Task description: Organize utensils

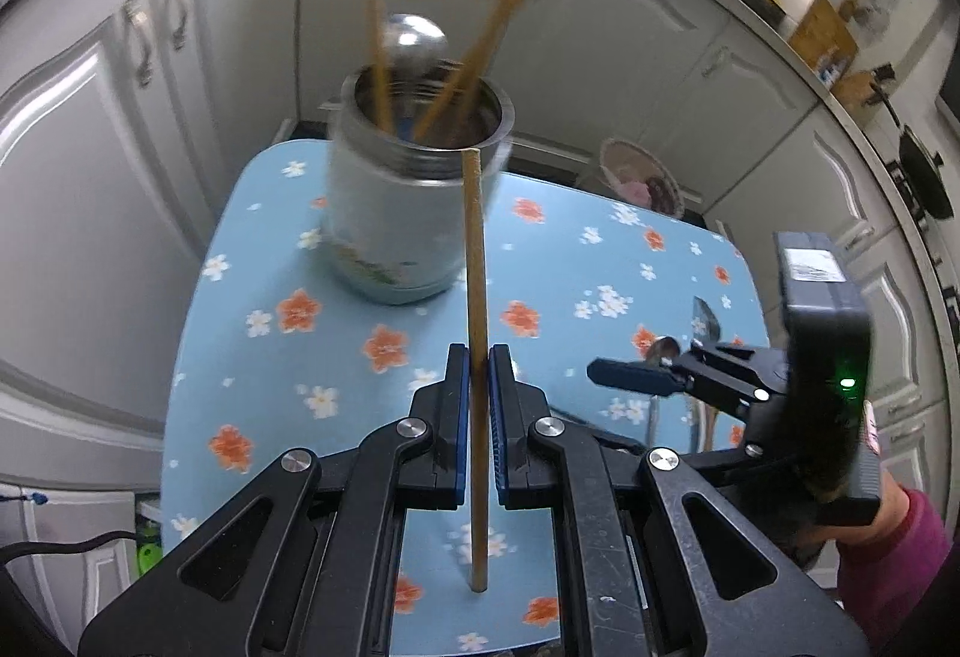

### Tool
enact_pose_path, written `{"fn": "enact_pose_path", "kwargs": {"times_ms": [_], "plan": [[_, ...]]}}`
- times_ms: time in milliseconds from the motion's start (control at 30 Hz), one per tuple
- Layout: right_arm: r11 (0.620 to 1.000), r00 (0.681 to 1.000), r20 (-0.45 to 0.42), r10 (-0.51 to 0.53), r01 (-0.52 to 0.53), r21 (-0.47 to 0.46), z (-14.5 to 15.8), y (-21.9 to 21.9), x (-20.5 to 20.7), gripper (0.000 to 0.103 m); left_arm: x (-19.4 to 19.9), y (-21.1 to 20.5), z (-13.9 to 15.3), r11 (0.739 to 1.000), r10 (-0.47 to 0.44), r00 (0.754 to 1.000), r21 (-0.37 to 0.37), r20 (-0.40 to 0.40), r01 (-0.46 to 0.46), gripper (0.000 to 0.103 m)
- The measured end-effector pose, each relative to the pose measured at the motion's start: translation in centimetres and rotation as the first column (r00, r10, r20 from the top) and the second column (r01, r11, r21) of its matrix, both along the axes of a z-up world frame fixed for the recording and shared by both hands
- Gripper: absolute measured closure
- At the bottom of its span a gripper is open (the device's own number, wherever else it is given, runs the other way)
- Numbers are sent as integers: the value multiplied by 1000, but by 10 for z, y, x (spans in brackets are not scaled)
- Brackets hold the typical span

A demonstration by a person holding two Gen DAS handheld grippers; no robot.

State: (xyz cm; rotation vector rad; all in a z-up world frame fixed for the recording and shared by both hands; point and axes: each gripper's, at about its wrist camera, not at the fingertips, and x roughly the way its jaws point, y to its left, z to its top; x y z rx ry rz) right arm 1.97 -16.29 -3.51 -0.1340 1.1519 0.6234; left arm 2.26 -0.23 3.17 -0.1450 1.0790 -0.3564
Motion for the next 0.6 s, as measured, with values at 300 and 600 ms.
{"fn": "enact_pose_path", "kwargs": {"times_ms": [300,600], "plan": [[975,989,-54,134,-141,-171,-27,43,19,54,4,27,-6,999,50,999,-20,-22,-50,98],[965,986,-73,147,-159,-208,-38,61,33,67,7,33,-8,998,60,998,-35,-30,-61,98]]}}
